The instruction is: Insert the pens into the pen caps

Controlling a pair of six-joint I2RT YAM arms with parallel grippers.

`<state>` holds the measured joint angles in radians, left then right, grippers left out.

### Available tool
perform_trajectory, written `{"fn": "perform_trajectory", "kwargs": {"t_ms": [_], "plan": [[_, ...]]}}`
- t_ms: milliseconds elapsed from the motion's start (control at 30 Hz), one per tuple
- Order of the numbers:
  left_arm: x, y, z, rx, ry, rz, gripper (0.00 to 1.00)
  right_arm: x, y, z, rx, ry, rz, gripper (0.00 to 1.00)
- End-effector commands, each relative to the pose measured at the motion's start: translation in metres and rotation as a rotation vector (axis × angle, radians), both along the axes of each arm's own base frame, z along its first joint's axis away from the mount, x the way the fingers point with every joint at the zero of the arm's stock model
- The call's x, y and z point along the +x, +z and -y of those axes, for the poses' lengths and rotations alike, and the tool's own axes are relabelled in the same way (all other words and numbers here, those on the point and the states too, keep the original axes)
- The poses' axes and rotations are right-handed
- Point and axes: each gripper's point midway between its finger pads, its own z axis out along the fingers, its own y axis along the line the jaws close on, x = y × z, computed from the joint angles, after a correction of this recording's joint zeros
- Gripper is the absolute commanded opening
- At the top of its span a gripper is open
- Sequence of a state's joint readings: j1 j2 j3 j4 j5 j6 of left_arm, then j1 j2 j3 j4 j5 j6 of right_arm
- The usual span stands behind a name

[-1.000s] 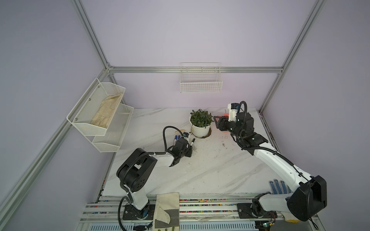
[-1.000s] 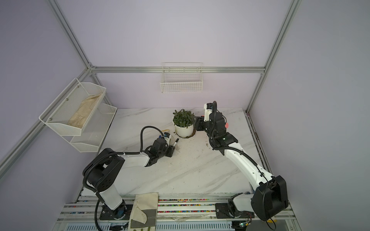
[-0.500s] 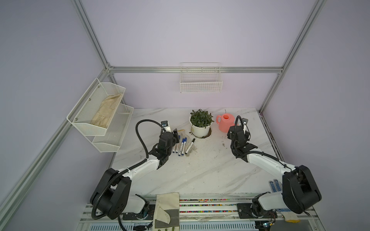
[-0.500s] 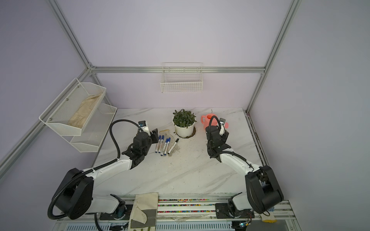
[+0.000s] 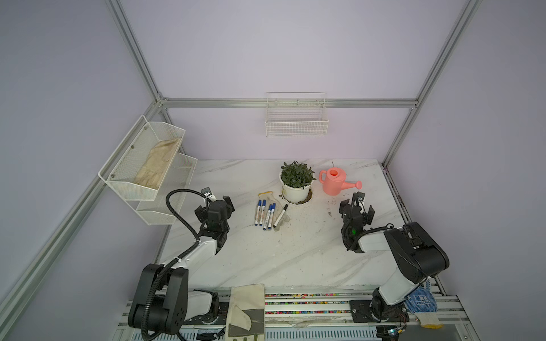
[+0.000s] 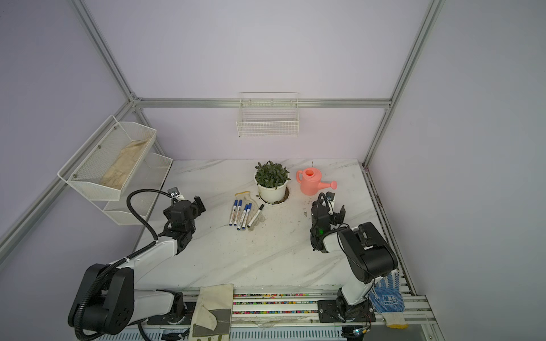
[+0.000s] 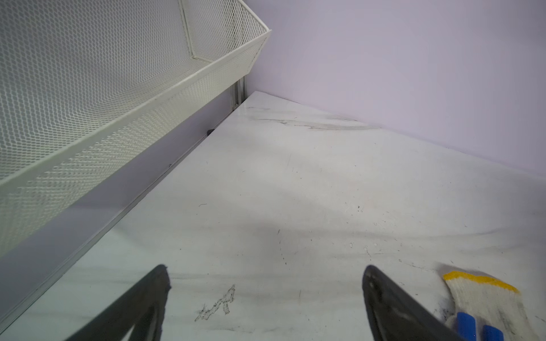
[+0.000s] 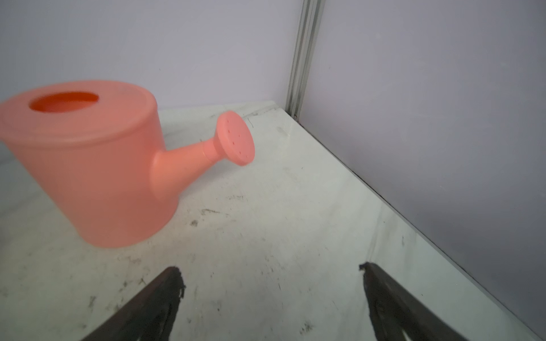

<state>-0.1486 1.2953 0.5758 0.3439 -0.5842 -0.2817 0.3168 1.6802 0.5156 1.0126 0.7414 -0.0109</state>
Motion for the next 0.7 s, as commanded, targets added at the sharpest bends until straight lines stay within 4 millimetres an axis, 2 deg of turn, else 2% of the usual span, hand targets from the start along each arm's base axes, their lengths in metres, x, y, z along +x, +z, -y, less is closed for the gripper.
{"fn": "perform_trajectory", "kwargs": {"t_ms": [0,100,200,267,433,533,600,667], "plan": [[0.001,0.008,-0.009,0.123,0.018,0.001,1.0,0.018,0.021,0.003,-0.012,0.059,0.152,0.97],[0.001,0.0,-0.013,0.141,0.011,-0.013,1.0,0.026,0.013,0.007,0.051,0.092,0.11,0.97],[0.003,-0.017,-0.007,0.144,-0.039,-0.037,1.0,0.032,0.009,0.016,0.101,0.154,0.119,0.97],[0.001,-0.026,-0.007,0.149,-0.038,-0.016,1.0,0.033,0.008,0.012,0.1,0.187,0.11,0.97],[0.001,-0.032,-0.014,0.178,-0.037,0.021,1.0,0.029,0.008,0.014,0.09,0.18,0.113,0.97],[0.005,-0.043,-0.014,0.162,-0.084,0.055,1.0,0.023,0.01,-0.009,0.037,0.33,0.166,0.97],[0.011,-0.052,-0.009,0.173,-0.127,0.049,1.0,0.027,0.005,-0.01,0.06,0.342,0.126,0.97],[0.008,-0.054,-0.009,0.152,-0.131,0.052,1.0,0.026,0.005,-0.01,0.065,0.341,0.13,0.97]]}}
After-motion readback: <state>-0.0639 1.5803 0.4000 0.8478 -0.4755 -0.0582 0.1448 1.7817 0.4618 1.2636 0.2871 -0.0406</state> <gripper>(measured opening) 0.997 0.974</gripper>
